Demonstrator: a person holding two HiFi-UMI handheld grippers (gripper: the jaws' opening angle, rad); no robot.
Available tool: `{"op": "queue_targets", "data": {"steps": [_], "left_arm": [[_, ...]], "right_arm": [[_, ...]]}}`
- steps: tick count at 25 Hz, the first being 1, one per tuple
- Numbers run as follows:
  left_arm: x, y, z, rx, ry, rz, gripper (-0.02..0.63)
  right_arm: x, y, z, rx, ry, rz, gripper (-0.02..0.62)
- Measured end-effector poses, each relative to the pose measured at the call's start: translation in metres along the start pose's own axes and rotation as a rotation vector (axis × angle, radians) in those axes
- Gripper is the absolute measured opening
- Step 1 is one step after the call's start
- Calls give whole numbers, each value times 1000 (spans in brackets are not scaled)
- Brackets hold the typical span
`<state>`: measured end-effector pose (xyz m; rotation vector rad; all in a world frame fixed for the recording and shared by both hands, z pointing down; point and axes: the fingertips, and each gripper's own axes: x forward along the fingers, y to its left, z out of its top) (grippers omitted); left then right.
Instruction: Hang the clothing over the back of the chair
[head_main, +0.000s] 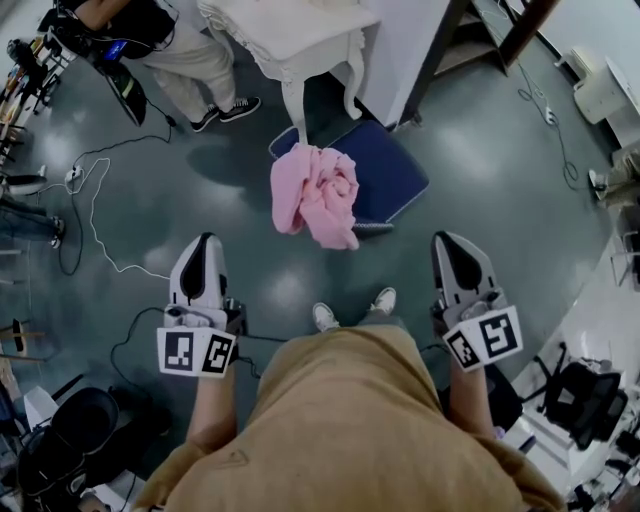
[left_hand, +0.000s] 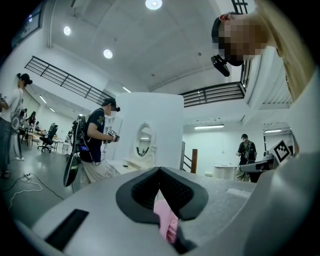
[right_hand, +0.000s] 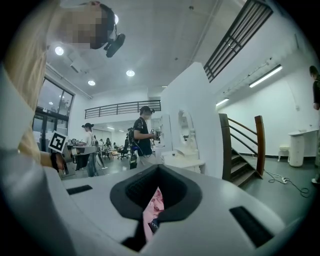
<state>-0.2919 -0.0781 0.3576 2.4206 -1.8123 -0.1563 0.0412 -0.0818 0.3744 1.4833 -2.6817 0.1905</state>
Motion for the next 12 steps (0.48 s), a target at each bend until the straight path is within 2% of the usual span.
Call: {"op": "queue_targets", "data": {"steps": [12], "left_arm": [[-10,15,8,-14,-32,-11,5]], "right_arm": [[11,26,11,-41,-8,10,0]]}}
